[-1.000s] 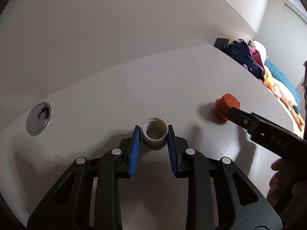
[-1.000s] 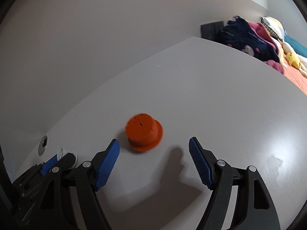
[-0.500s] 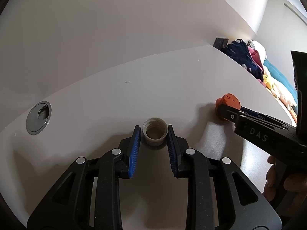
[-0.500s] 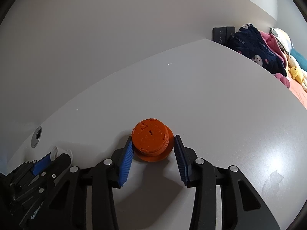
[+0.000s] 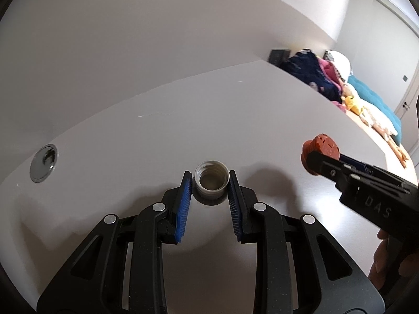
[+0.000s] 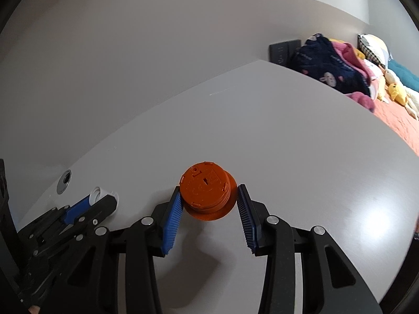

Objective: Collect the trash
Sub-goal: 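Carry the white cup and orange cap over the bin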

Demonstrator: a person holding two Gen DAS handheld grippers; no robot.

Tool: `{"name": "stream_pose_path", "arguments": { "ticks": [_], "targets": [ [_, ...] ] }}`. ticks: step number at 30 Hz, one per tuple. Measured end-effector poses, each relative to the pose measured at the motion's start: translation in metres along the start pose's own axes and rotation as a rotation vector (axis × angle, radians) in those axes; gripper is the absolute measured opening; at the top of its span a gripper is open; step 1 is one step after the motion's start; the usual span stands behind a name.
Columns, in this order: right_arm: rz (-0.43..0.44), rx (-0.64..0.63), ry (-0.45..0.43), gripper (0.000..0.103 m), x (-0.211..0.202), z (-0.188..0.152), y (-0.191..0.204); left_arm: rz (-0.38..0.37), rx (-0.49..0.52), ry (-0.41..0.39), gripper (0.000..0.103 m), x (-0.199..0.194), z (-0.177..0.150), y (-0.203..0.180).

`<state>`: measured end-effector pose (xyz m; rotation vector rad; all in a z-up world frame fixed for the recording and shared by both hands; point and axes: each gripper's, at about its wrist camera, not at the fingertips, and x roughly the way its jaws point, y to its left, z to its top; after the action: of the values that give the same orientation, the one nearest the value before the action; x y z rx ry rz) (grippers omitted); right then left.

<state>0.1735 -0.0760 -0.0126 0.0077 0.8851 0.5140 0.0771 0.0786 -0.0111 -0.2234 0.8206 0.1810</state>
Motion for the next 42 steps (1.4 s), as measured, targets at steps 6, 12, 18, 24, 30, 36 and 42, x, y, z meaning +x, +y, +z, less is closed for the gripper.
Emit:
{"name": "stream_pose_path", "arguments": {
  "ticks": [6, 12, 18, 24, 30, 36, 42],
  "targets": [
    [-0.023, 0.009, -0.019, 0.043, -0.032, -0.017, -0.013, -0.033, 0.04, -0.01, 0.027, -0.013, -0.005, -0.032],
    [-0.036, 0.037, -0.029, 0.043, -0.058, -0.034, -0.029, -0.06, 0.072, -0.016, 0.027, -0.024, -0.013, -0.057],
    [-0.051, 0.058, -0.047, 0.043, -0.084, -0.049, -0.042, -0.085, 0.095, -0.019, 0.027, -0.036, -0.022, -0.077],
    [-0.062, 0.071, -0.067, 0.043, -0.107, -0.063, -0.051, -0.111, 0.12, -0.032, 0.027, -0.05, -0.03, -0.098],
    [-0.08, 0.101, -0.092, 0.044, -0.134, -0.081, -0.066, -0.141, 0.153, -0.04, 0.027, -0.061, -0.04, -0.119],
    [-0.105, 0.124, -0.123, 0.044, -0.163, -0.098, -0.081, -0.169, 0.187, -0.047, 0.027, -0.072, -0.05, -0.142],
    [-0.129, 0.154, -0.157, 0.044, -0.19, -0.116, -0.098, -0.206, 0.221, -0.037, 0.027, -0.079, -0.061, -0.168]
  ]
}}
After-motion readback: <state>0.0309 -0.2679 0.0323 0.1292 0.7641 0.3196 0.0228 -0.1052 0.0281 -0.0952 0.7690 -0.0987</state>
